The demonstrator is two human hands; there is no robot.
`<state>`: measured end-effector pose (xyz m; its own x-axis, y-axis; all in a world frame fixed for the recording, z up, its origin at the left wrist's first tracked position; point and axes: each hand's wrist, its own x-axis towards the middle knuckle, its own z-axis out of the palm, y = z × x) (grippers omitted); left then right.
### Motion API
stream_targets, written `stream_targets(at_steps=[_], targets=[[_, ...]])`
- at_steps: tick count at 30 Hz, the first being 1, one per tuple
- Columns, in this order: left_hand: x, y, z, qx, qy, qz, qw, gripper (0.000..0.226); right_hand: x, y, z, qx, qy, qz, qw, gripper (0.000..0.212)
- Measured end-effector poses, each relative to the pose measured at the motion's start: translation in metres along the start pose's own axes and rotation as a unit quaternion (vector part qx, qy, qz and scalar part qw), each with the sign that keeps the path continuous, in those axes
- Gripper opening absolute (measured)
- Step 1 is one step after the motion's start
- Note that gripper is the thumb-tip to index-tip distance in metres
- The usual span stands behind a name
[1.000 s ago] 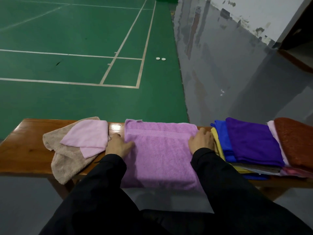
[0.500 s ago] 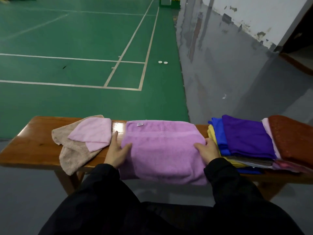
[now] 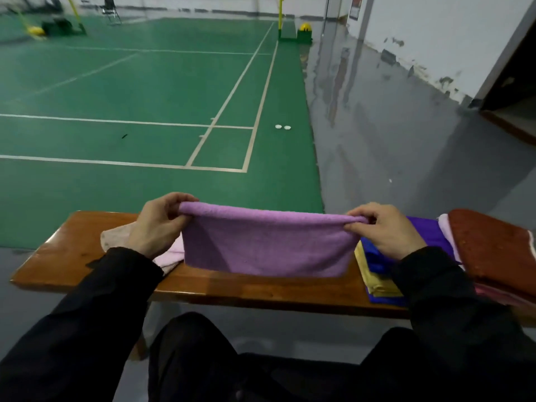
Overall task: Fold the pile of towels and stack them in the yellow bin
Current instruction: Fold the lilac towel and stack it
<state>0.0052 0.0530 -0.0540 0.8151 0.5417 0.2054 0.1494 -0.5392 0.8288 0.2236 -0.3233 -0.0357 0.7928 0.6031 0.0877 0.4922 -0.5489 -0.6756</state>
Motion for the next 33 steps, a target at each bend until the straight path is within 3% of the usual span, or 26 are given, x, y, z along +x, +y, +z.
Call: stream_targets(at_steps=[3,8,14,17,20,23,24,26,29,33], targets=[[0.005,0.011,-0.005,0.007,0.02,0.021,1.0,0.024,0.02,-0.002,-0.008,-0.037,0.041,-0.058,0.997,0.011],[0.031,0.02,-0.017,0.11,0.08,0.056,0.989,0.01,0.06,-0.02,-0.023,0.036,0.071,-0.067,0.995,0.009],[0.045,0.042,-0.027,0.045,0.132,0.096,0.986,0.016,0.068,-0.042,-0.034,0.064,0.163,-0.104,0.979,0.012],[0.006,0.026,-0.016,0.08,0.13,0.124,0.98,0.022,0.029,-0.029,-0.013,0.017,0.151,-0.093,0.984,0.013],[-0.057,-0.02,0.018,0.215,0.1,0.121,0.964,0.019,-0.023,0.014,0.04,-0.099,0.114,-0.079,0.985,0.021],[-0.105,-0.083,0.058,0.278,-0.102,0.053,0.954,0.028,-0.068,0.053,0.102,-0.217,-0.074,-0.021,0.973,0.023],[-0.112,-0.1,0.066,0.285,-0.138,0.049,0.947,0.034,-0.077,0.06,0.117,-0.248,-0.113,-0.015,0.962,0.024],[-0.113,-0.117,0.075,0.298,-0.143,0.034,0.943,0.032,-0.081,0.065,0.131,-0.274,-0.105,-0.018,0.956,0.029],[-0.097,-0.104,0.083,0.312,-0.081,0.006,0.947,0.024,-0.063,0.057,0.129,-0.277,-0.044,-0.008,0.96,0.024],[-0.05,-0.098,0.098,0.298,-0.046,0.01,0.953,0.017,-0.021,0.051,0.135,-0.209,-0.01,0.02,0.978,0.024]])
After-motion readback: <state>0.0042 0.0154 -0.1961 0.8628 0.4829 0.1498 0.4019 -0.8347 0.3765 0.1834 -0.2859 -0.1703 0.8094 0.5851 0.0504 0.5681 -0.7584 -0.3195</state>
